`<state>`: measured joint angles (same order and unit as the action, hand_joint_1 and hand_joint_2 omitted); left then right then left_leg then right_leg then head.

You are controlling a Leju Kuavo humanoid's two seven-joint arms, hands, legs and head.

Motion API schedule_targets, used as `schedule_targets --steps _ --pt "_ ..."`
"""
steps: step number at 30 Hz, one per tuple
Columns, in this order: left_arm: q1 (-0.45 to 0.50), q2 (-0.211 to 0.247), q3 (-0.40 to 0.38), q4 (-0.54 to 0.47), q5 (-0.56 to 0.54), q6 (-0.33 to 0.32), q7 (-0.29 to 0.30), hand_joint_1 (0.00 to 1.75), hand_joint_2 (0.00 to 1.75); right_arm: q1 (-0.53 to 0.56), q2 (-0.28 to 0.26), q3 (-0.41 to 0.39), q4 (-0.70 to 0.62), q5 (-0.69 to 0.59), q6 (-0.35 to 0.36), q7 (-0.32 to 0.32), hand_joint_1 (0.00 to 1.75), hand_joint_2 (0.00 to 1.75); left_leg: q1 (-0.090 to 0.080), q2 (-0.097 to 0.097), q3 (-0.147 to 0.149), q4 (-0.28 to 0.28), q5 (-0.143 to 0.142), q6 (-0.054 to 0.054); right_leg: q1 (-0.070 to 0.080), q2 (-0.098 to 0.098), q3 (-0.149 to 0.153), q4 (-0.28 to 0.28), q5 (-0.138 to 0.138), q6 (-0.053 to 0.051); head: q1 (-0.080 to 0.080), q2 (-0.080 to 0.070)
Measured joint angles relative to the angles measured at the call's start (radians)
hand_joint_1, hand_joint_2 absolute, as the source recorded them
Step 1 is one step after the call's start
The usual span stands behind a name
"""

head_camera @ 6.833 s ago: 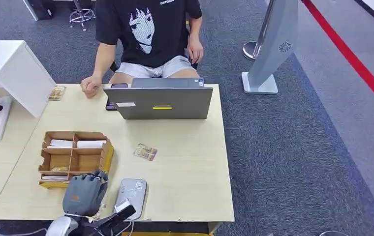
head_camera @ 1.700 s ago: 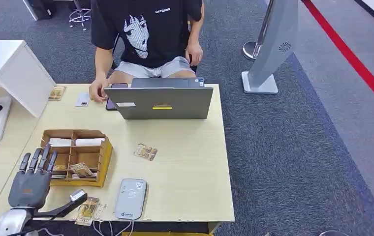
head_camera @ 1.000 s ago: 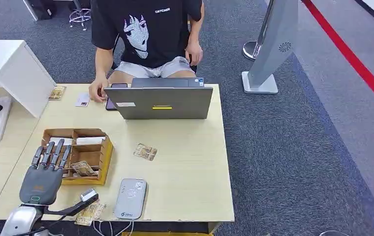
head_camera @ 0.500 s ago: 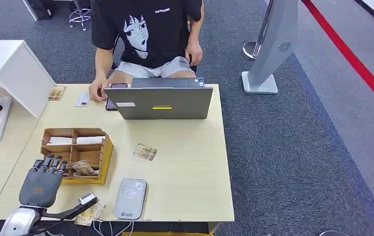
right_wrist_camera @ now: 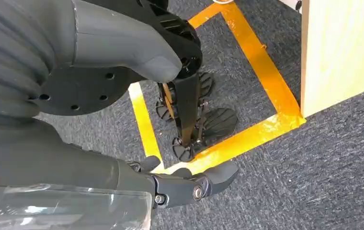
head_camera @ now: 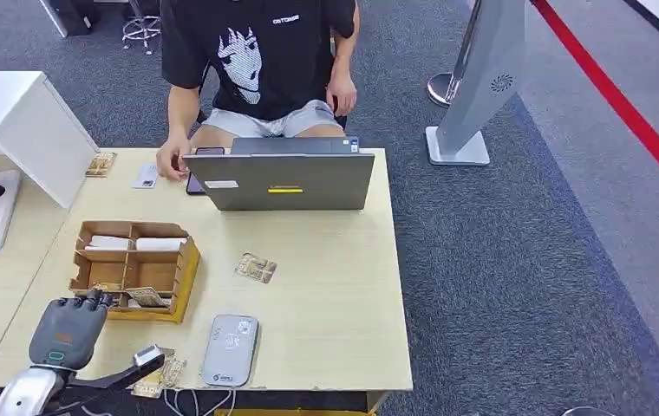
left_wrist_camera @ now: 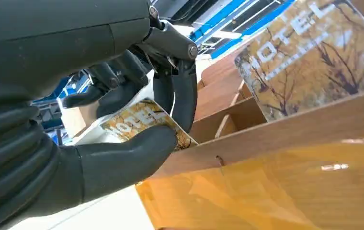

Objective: Pass the card to the sensor for recognition and then transmit it.

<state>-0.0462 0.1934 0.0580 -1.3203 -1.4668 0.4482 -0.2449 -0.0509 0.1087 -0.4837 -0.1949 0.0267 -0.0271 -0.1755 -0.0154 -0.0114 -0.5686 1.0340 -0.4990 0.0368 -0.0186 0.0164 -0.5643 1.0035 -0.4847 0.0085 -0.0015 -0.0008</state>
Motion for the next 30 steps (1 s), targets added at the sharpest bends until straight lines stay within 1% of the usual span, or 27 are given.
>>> schedule_targets --steps 4,7,11,14,16,18,20,22,26,30 --pt "0.0 -0.007 0.0 -0.021 0.002 0.0 -0.002 1.75 1.75 0.0 0.0 -0.01 0.0 0.005 0.0 0.0 0.0 1.75 0.0 0.0 0.0 0.0 0.0 0.0 0.0 0.0 0.0 0.0 0.0 0.0 0.0 0.0" --pt "0.002 -0.014 0.0 -0.041 0.016 0.011 -0.018 1.75 1.75 0.0 0.0 -0.013 0.0 0.012 0.0 0.0 0.0 1.75 0.0 0.0 0.0 0.0 0.0 0.0 0.0 0.0 0.0 0.0 0.0 0.0 0.0 0.0" --pt "-0.007 -0.035 -0.008 -0.137 0.014 0.011 -0.027 1.75 1.75 -0.001 0.0 -0.015 0.0 0.022 0.003 0.0 0.0 1.75 0.0 -0.001 -0.001 0.0 0.0 0.0 0.0 0.0 0.0 0.0 0.0 0.0 0.0 0.0" --pt "-0.045 -0.048 -0.028 -0.21 0.005 -0.037 -0.01 1.75 1.75 -0.001 0.0 -0.018 0.0 0.037 0.005 0.0 0.0 1.75 0.0 -0.001 0.0 0.0 0.0 0.0 0.0 0.0 0.0 0.0 0.0 0.001 0.0 0.0" --pt "-0.091 -0.053 -0.042 -0.232 0.002 -0.082 0.016 1.75 1.75 -0.002 0.0 -0.019 0.0 0.049 0.006 0.0 0.0 1.75 -0.001 -0.001 0.0 0.0 0.0 0.0 0.0 -0.001 0.0 0.0 0.001 0.001 0.0 0.0" --pt "-0.147 -0.052 -0.048 -0.23 -0.001 -0.115 0.034 1.75 1.75 -0.003 0.0 -0.02 0.0 0.061 0.01 0.0 0.0 1.75 0.0 -0.001 0.0 0.0 0.001 0.0 0.0 -0.001 0.0 0.0 0.002 0.001 0.0 0.0" --pt "-0.203 -0.048 -0.05 -0.211 0.003 -0.132 0.042 1.75 1.75 -0.004 0.0 -0.02 0.0 0.071 0.011 -0.002 0.0 1.75 0.0 0.0 0.0 0.0 0.001 0.0 0.0 -0.001 0.0 0.0 0.002 0.001 0.0 0.0" --pt "-0.246 -0.044 -0.052 -0.187 0.006 -0.136 0.045 1.75 1.75 -0.006 0.0 -0.02 0.0 0.075 0.012 -0.002 0.0 1.75 0.0 0.0 0.0 0.0 0.002 0.0 0.0 0.0 0.0 0.0 0.002 0.001 0.0 0.0" --pt "-0.295 -0.042 -0.055 -0.151 0.005 -0.146 0.052 1.75 1.75 -0.007 0.0 -0.02 0.0 0.089 0.014 -0.002 0.0 1.75 0.0 0.0 0.0 0.0 0.002 0.0 0.0 0.0 -0.001 0.0 0.002 0.0 0.0 0.0" --pt "-0.363 -0.037 -0.056 -0.076 0.002 -0.155 0.063 1.75 1.75 -0.01 0.0 -0.02 0.0 0.101 0.017 -0.002 0.0 1.75 0.0 0.0 -0.001 0.0 0.002 0.0 0.0 0.001 -0.001 0.0 0.002 0.0 0.0 0.0"
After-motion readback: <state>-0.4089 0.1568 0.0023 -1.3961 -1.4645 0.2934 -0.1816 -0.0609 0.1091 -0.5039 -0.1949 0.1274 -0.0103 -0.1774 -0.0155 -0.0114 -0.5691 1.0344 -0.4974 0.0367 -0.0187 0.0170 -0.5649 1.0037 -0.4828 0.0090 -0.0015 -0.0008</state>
